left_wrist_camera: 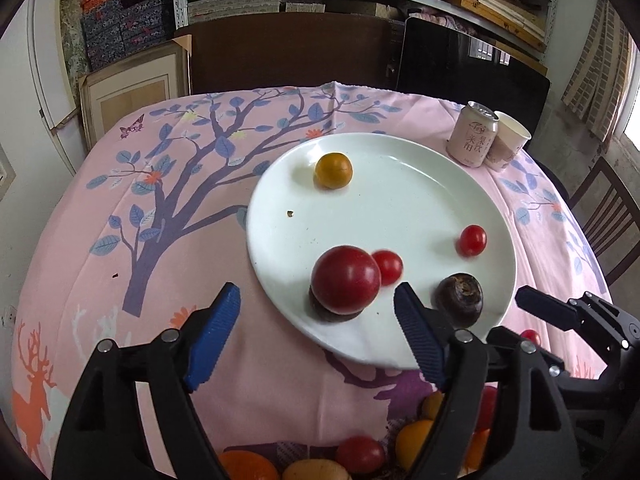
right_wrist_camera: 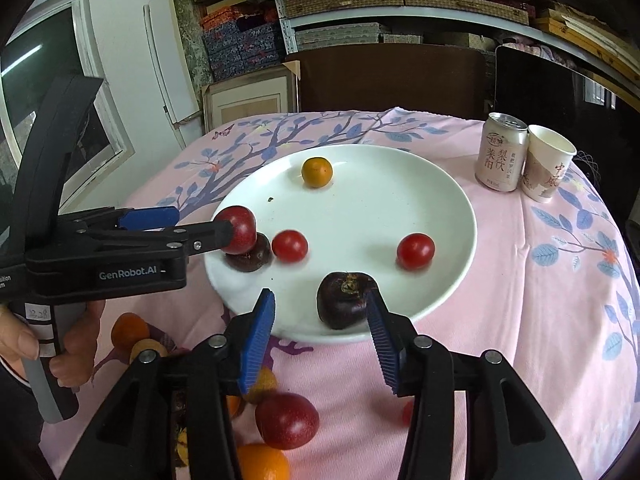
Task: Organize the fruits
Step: 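Carry both tomatoes onto the white plate and open both tools, then grasp a mandarin orange with the right tool while the left tool grasps a yellow-orange tomato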
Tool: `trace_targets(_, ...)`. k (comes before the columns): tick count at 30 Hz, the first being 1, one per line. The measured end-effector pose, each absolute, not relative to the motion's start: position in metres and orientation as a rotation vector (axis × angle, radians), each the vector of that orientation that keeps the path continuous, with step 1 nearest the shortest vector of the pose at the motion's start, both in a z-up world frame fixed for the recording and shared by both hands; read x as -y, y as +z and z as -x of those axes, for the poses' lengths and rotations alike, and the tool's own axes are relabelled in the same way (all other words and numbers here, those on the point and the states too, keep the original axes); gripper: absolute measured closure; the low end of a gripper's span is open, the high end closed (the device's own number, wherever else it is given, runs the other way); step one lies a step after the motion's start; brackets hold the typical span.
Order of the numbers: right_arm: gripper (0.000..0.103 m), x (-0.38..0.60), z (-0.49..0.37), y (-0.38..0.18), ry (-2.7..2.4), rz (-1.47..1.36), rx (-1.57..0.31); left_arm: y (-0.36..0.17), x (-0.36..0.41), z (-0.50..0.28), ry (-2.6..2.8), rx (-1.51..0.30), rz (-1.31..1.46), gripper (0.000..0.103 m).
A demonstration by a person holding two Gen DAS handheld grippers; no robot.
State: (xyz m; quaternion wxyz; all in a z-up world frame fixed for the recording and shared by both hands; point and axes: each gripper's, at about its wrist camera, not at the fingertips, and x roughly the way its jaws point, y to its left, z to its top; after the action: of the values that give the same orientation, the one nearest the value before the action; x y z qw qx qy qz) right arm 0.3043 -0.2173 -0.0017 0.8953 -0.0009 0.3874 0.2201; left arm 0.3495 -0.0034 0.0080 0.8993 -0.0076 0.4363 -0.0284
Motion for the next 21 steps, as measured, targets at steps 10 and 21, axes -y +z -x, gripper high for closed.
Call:
trace_targets(10,0.042,0.243,-0.246,0.006,0.437,-0.024,-0.819,0.012,-0.014,-0.287,-0.045,-0.888,0.031,0.021)
trace_targets(21,0.038,0.235,-0.169,-0.001,0.516,0.014,-0.845,0.002,-0.023,-0.209,-0.047,-0.875,0.025,0.019)
